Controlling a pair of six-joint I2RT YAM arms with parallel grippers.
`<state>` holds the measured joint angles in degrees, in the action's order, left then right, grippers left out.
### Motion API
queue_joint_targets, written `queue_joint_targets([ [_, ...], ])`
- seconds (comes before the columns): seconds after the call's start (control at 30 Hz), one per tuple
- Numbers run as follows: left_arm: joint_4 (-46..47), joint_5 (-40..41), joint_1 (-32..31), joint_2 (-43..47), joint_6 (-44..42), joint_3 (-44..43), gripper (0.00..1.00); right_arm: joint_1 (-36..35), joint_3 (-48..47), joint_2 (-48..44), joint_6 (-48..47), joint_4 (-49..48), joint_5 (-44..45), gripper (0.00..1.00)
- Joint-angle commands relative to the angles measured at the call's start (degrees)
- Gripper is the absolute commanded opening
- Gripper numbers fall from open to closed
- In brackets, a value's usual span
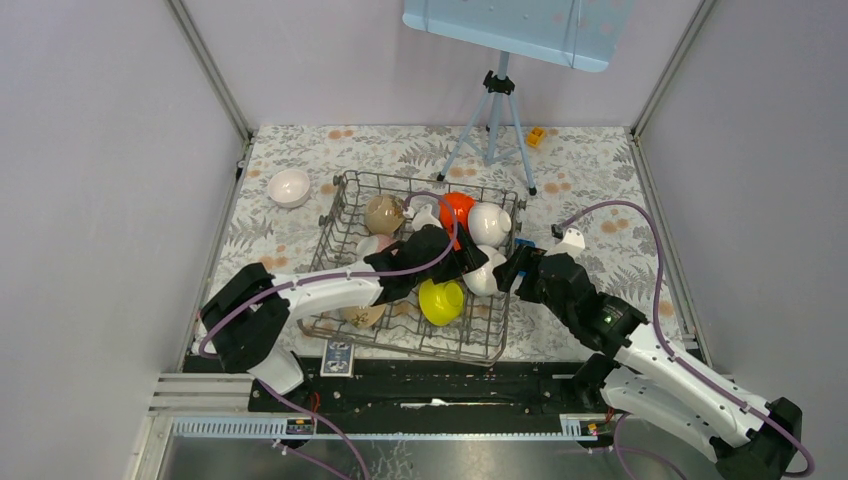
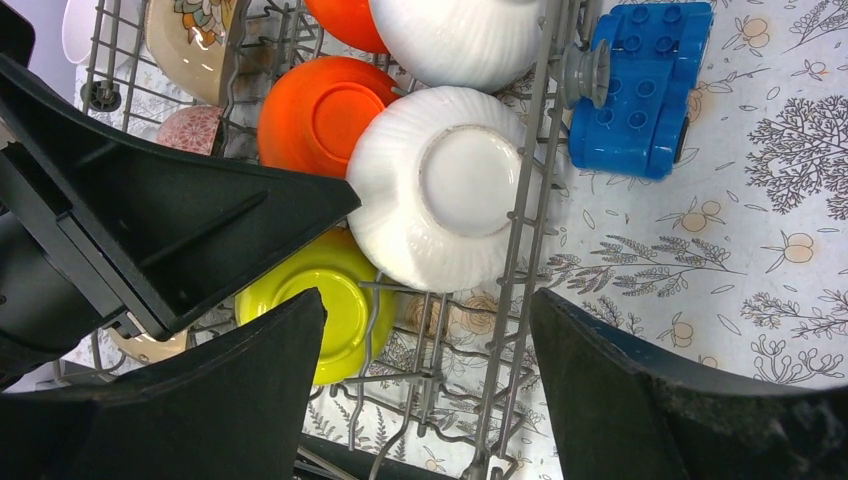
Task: Unload the bowls from the dish rack
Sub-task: Pick up the bowl from the dish rack.
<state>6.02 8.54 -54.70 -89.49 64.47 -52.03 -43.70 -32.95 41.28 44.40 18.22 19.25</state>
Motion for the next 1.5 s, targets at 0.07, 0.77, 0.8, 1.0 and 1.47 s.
queue_joint_targets([
  [0.07,-4.5,2.5,-0.2,-0.2,-1.8,-4.4,0.81,0.5,-2.9,-0.7,-0.8,0.6,0.0,0.83],
  [0.77,-24.4,3.8,-0.6,25.4,-10.4,2.0,0.84,0.5,-5.0,4.8,-7.1,-4.2,-16.2,0.8],
  [0.8,-25.2,2.9,-0.6,26.8,-11.0,3.0,0.84,0.5,-5.1,5.7,-7.1,-4.8,-17.4,0.8],
  [1.0,-22.7,-3.5,-0.6,32.9,-10.8,12.2,0.82,0.4,-3.9,9.7,-5.5,-10.3,-21.3,0.75],
  [1.47,-10.7,-7.5,0.0,32.5,-8.7,20.9,0.75,0.2,-1.8,17.4,0.4,-17.7,-27.1,0.7],
])
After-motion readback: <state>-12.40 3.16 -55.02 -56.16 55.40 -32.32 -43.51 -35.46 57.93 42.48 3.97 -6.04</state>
